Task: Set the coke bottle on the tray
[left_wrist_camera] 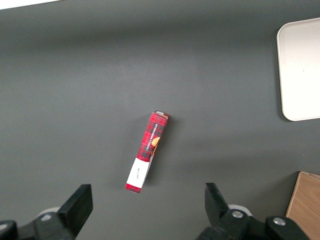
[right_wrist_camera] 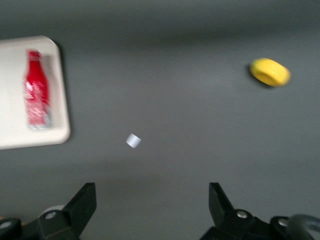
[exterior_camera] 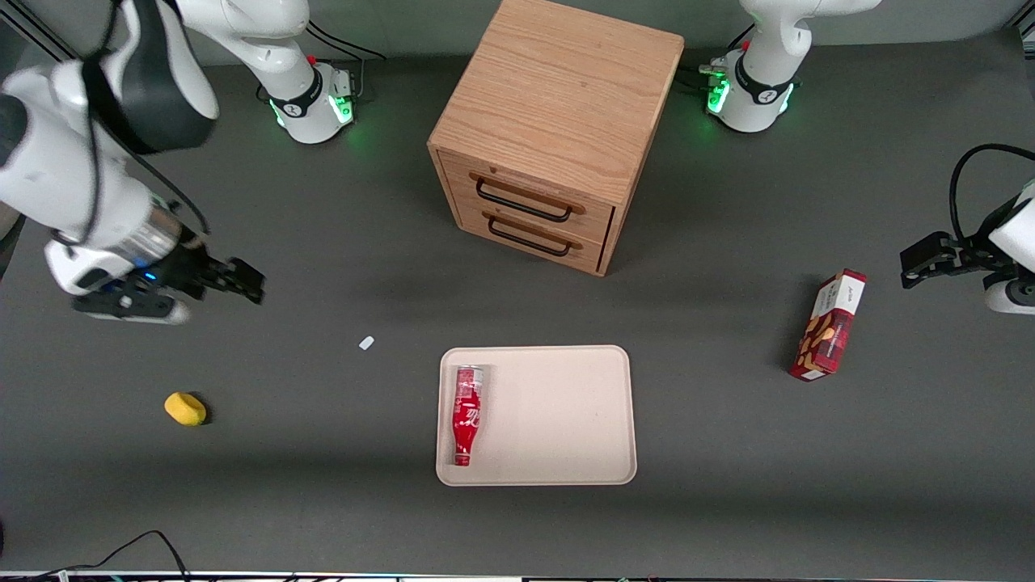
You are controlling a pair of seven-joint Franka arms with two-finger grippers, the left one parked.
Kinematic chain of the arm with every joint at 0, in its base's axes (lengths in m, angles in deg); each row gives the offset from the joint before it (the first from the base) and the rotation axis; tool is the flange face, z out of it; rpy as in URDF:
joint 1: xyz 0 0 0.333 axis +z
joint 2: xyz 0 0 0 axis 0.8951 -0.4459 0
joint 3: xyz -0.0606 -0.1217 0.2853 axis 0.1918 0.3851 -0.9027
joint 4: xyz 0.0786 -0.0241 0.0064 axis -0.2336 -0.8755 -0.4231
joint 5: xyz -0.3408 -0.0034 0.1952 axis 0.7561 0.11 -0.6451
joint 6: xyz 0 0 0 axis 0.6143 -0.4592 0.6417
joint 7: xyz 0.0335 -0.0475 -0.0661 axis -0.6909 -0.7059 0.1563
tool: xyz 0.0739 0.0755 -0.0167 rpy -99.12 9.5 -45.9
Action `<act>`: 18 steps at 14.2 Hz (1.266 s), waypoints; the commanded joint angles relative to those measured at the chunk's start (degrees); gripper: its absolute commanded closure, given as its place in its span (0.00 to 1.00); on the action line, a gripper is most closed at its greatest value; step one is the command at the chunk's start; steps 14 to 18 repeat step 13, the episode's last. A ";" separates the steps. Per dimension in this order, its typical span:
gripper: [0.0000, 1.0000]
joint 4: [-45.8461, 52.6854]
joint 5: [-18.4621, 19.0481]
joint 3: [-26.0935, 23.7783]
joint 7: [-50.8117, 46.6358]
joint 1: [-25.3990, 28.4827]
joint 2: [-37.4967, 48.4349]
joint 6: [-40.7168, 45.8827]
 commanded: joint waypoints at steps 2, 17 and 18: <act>0.00 2.22 -1.81 4.11 6.37 -0.59 3.98 9.38; 0.00 7.33 -2.16 3.50 6.37 -2.00 2.75 11.95; 0.00 7.33 -2.16 3.50 6.37 -2.00 2.75 11.95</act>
